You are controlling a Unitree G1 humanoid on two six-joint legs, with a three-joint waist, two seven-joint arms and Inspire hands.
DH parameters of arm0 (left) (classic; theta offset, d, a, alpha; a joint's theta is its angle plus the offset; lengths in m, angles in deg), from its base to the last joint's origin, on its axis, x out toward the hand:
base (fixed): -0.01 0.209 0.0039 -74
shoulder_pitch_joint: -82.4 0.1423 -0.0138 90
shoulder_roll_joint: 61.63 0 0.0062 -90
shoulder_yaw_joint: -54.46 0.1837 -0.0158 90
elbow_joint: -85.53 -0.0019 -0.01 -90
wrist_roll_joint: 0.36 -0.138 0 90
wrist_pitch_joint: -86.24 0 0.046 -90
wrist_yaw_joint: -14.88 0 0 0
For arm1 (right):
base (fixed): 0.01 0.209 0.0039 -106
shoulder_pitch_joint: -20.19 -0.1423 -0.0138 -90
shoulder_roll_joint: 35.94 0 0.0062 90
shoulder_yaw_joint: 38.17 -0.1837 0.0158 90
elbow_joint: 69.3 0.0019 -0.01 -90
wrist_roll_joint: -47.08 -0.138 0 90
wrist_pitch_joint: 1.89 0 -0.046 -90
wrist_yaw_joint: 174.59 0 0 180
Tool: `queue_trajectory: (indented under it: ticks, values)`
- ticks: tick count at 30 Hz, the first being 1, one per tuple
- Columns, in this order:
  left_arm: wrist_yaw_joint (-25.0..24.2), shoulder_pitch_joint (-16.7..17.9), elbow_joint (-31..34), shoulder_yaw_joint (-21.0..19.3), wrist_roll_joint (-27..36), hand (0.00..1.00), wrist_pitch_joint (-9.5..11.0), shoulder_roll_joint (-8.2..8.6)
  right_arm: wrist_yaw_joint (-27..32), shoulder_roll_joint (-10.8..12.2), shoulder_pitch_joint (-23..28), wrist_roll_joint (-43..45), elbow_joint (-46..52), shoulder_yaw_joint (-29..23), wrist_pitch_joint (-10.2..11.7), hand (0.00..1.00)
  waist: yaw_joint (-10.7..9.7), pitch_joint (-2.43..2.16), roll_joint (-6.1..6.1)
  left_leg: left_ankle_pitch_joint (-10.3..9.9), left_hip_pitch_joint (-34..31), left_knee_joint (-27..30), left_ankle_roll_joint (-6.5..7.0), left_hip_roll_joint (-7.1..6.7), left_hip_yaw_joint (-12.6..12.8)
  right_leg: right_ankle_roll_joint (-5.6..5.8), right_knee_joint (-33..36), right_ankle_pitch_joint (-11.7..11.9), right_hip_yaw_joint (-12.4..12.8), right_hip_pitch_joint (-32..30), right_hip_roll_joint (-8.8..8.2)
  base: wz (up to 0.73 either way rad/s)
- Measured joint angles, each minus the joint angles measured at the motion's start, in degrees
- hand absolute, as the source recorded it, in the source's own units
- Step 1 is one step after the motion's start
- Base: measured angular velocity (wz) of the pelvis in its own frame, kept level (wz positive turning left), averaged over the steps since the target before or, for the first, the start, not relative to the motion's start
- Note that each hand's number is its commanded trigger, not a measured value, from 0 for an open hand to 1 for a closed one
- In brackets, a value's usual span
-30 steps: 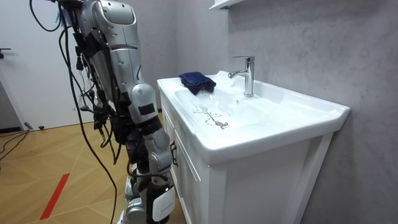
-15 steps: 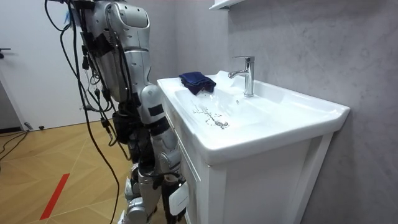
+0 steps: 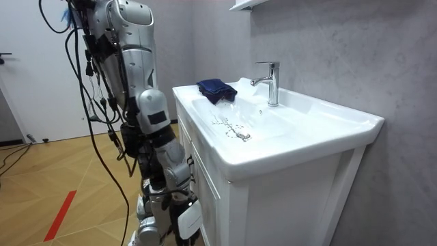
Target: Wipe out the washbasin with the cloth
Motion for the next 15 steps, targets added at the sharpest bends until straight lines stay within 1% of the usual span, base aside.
queue_trajectory:
  ticks: [2,4,7,9,10,12,15]
  values:
    - [0.1,-0.2,2.4,1.3,-0.6,0.00,0.1,-0.20,-0.9,-0.1,0.9,-0.3,-0.3,0.6,0.1,0.00,-0.1,0.05,0.33,0.0,0.2,0.0,0.00,0.00,0.0,0.00,0.0,0.0,0.4,0.0,0.00,-0.07]
    - [0.0,-0.4,3.4,1.9,-1.5,0.00,0.5,-0.19,-1.4,0.0,1.0,-0.8,-0.4,1.1,0.4,0.00,-0.2,-0.02,0.41,0.0,0.4,0.0,0.00,0.00,0.1,0.00,0.0,0.0,0.7,0.1,0.01,-0.09]
    - [0.0,-0.5,5.6,1.9,-2.8,0.00,1.4,-0.19,-2.0,0.0,1.0,-1.5,-0.6,1.1,1.2,0.00,-0.7,0.21,0.49,0.0,0.4,0.0,0.01,-0.02,0.1,0.00,0.0,0.0,0.8,0.1,-0.02,-0.02]
    - [0.0,-0.5,7.9,1.9,-4.2,0.00,2.7,-0.19,-2.4,0.0,1.0,-1.2,-0.3,1.1,1.4,0.00,-1.0,0.32,0.58,0.0,0.4,0.1,0.01,-0.02,0.1,0.01,0.0,0.0,0.8,0.1,-0.03,0.00]
    - [0.0,-0.5,8.6,2.0,-4.4,0.00,2.9,-0.19,-2.5,0.1,1.1,-1.1,-0.2,1.1,1.5,0.00,-1.0,0.33,0.60,0.0,0.4,0.1,0.01,-0.02,0.1,0.01,0.0,0.0,0.8,0.1,-0.03,0.00]
    - [0.0,-0.5,11.0,2.8,-4.6,0.00,4.1,-0.19,-2.6,0.1,1.1,-0.6,-0.3,1.2,2.0,0.00,-1.4,0.35,0.58,0.0,0.4,0.1,0.02,0.00,0.0,0.01,0.1,0.0,0.8,0.1,-0.02,0.00]
    - [-0.2,-0.5,12.2,3.5,-5.0,0.00,5.2,-0.19,-2.7,0.1,1.1,0.2,-0.3,1.2,2.1,0.00,-1.6,0.36,0.37,0.0,0.4,0.1,0.04,-0.01,0.1,0.02,0.1,0.0,0.9,0.1,-0.02,0.00]
